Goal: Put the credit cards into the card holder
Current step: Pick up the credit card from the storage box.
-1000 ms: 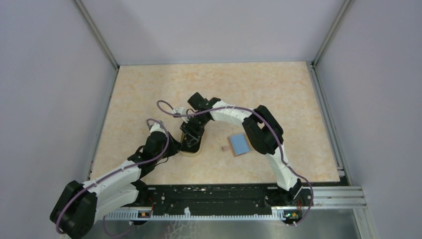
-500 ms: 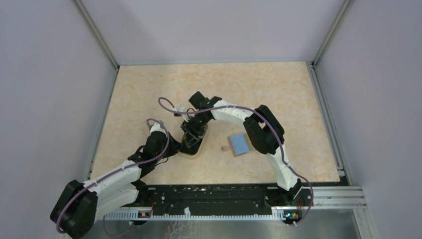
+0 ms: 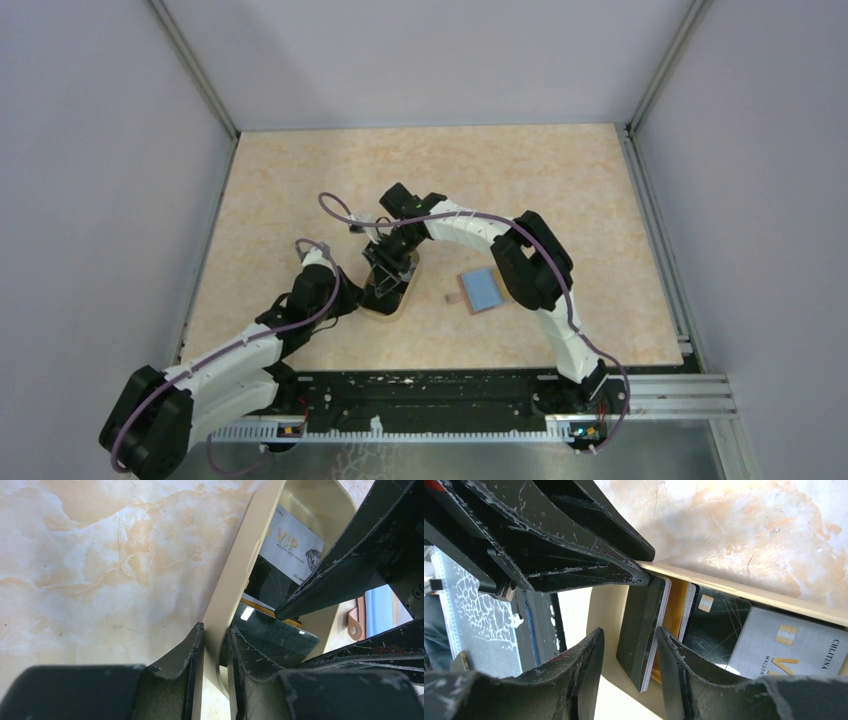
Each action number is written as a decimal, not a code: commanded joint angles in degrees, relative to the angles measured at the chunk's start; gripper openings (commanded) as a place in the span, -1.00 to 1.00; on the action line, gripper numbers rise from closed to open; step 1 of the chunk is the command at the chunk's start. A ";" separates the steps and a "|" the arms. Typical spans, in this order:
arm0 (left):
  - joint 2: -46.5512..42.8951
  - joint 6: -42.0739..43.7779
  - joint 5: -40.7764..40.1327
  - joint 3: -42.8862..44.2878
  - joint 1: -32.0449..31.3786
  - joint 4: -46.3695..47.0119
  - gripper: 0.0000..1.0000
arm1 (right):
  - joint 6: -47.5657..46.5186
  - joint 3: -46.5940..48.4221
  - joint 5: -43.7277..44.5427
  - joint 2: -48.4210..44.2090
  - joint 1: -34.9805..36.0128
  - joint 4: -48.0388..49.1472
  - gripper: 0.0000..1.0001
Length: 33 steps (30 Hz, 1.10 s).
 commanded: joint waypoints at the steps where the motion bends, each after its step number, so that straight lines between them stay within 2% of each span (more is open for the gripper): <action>1: -1.63 -0.17 0.43 1.00 0.07 1.88 -0.47 | 1.22 0.97 -2.38 -0.79 0.99 -2.21 -0.14; 10: -5.98 0.08 2.51 -0.63 0.12 3.52 -0.34 | 2.41 0.42 2.05 -0.39 0.95 -1.05 -0.17; 12: -6.72 0.11 2.80 -0.83 0.10 3.53 -0.34 | 2.34 0.23 3.14 -0.45 0.94 -0.69 -0.24; 21: -7.30 0.91 1.20 -0.18 0.12 0.41 -0.33 | 0.77 -1.36 8.29 -1.30 1.03 1.40 -0.24; 28: -11.06 1.52 0.02 1.18 0.11 -8.74 -0.16 | -1.92 -2.40 12.53 -2.47 2.94 1.98 0.01; 33: -14.45 1.73 0.60 0.00 0.08 -11.23 -0.10 | -3.45 -2.17 15.47 -2.05 4.37 1.33 0.14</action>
